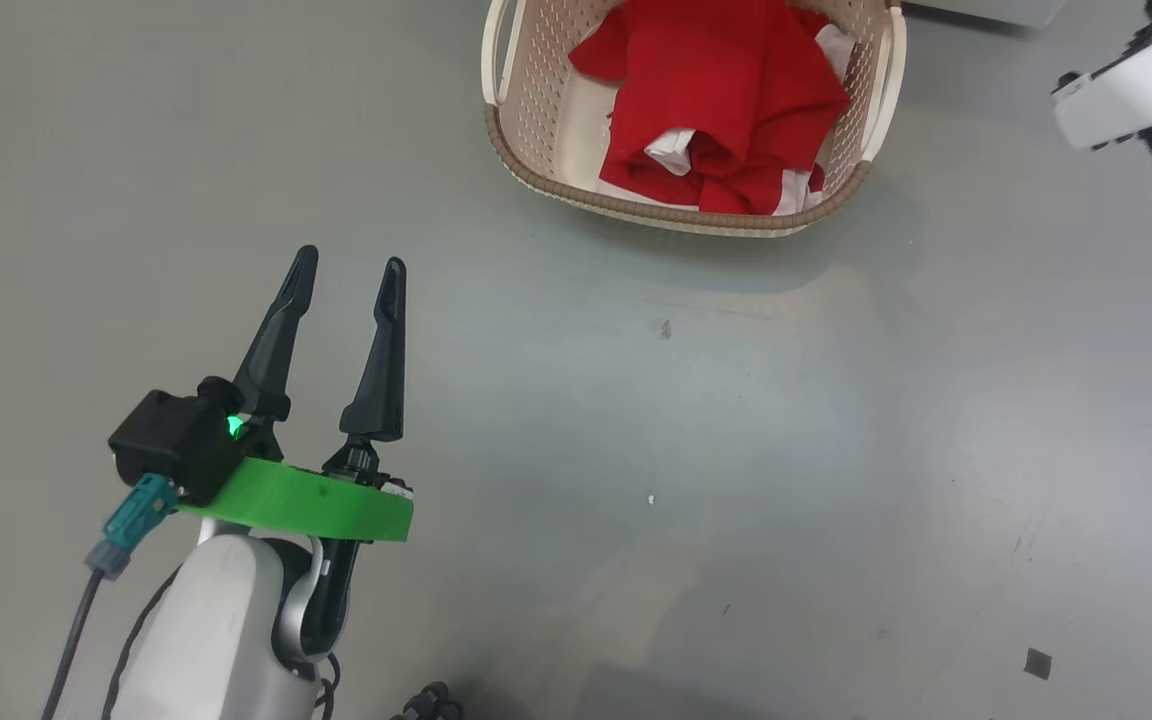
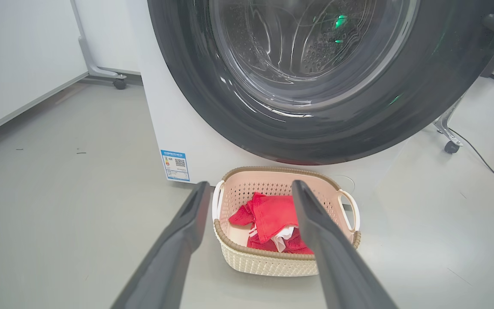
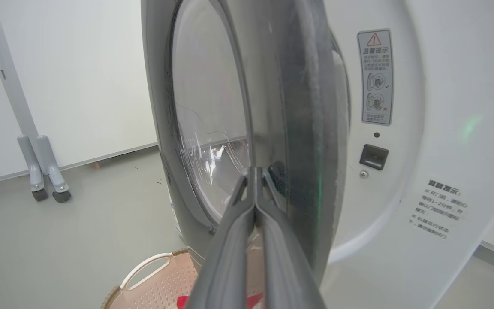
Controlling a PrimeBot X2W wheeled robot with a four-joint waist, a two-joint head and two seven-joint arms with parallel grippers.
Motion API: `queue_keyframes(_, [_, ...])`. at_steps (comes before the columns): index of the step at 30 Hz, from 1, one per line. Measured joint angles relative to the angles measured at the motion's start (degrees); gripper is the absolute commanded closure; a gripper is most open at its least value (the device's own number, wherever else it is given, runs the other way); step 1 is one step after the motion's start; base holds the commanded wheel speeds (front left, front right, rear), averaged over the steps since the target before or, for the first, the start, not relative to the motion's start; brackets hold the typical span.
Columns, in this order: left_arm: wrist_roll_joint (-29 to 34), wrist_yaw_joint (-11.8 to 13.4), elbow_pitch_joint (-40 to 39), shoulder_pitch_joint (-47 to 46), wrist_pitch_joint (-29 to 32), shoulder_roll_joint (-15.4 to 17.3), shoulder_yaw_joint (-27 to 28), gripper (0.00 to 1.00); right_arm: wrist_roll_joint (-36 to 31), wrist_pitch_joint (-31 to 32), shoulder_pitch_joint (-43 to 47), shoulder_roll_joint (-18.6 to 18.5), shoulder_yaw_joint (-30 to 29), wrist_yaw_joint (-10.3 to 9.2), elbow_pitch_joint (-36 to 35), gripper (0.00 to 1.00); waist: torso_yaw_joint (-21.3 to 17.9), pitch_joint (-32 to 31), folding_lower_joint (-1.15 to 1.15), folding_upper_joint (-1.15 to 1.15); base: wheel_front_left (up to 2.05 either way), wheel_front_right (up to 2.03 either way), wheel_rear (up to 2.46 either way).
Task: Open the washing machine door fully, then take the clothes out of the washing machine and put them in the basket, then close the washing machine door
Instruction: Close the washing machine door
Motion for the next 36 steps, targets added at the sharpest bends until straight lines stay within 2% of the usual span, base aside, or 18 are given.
queue_keyframes(6, [-1.8,0.0,-0.8,-1.3,0.0,-0.1,-1.6,0.0,0.0,1.7,-5.1,-3.6,-0.5,0.0,1.2,1.0,0.9,2.5,0.0,0.0,0.0,0.0,0.0])
queue_keyframes(15, [-3.6,0.0,-1.0,-2.5,0.0,-0.2,-3.4,0.0,0.0,3.0,-11.3,-6.7,-0.3,0.0,3.9,1.0,3.1,5.5,0.0,0.0,0.0,0.0,0.0])
queue_keyframes(30, [-5.1,0.0,-0.9,-3.1,0.0,-0.3,-4.2,0.0,-0.3,3.9,-18.4,-8.1,-0.4,0.04,9.6,1.0,5.5,7.0,0.0,0.0,0.0,0.0,0.0])
queue_keyframes(36, [-5.6,0.0,-0.9,-3.2,0.0,-0.3,-4.4,0.0,-0.3,3.8,-19.9,-7.9,0.1,0.68,11.0,1.0,5.8,7.2,0.0,0.0,0.0,0.0,0.0])
